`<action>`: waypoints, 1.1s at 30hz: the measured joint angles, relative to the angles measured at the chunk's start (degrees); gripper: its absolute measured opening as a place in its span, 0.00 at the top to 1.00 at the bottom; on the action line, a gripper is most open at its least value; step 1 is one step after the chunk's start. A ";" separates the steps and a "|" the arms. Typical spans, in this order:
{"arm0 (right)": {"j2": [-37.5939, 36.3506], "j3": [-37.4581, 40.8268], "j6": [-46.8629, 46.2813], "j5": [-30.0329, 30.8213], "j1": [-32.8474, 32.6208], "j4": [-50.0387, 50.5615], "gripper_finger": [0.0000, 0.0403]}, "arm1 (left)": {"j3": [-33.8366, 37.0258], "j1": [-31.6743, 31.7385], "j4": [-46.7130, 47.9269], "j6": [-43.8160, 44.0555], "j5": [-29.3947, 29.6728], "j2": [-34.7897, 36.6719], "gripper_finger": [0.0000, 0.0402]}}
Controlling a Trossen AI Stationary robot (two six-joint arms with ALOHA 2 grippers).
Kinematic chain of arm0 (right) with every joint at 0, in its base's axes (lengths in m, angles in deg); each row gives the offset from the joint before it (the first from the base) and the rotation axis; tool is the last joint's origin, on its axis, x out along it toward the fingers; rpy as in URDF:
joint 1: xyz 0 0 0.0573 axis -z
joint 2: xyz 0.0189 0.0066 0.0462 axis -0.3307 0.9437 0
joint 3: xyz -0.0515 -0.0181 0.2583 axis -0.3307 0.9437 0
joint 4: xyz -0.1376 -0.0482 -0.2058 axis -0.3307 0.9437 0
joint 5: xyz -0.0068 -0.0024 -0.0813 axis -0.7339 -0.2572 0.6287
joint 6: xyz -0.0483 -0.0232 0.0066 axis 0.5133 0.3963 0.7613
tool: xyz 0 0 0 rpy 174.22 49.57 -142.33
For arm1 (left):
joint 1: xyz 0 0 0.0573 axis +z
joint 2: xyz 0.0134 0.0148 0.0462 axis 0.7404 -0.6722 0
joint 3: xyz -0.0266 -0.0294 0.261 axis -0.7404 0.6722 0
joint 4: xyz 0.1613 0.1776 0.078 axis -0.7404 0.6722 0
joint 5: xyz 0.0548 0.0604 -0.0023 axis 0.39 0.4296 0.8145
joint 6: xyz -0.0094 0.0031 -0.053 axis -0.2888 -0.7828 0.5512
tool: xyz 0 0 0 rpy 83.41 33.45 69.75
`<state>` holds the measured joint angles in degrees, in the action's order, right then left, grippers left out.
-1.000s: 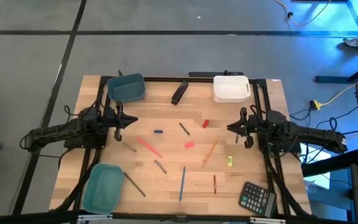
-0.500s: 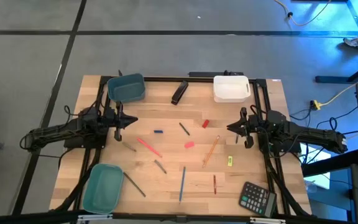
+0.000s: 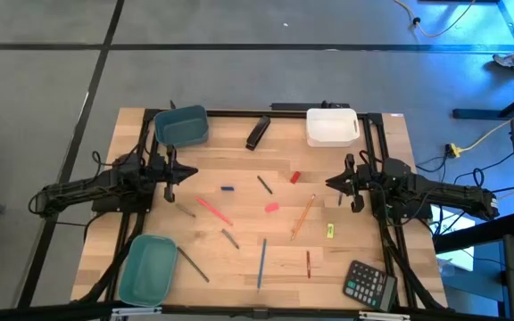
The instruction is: Sort crayons/erasers/pens/pencils in bins
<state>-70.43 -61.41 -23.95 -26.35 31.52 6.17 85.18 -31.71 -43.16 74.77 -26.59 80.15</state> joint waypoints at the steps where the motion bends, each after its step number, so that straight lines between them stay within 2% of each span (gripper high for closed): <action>1: 0.00 -0.01 -0.02 0.00 -0.02 0.00 0.88 | -0.01 0.02 -0.01 0.00 0.00 -0.01 1.00; 22: 0.01 0.01 0.03 0.00 -0.02 0.00 0.88 | -0.02 0.02 0.00 0.00 0.00 -0.02 1.00; 28: 0.01 -0.01 11.54 0.13 0.00 -0.52 0.88 | -0.02 0.01 0.00 0.00 0.00 -0.01 1.00; 33: 0.00 0.01 12.91 0.05 0.00 -0.56 0.88 | 0.00 0.02 -0.01 0.00 0.00 0.00 1.00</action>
<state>-70.43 -61.40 -11.04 -26.30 31.52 5.61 85.18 -31.69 -43.17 74.77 -26.59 80.15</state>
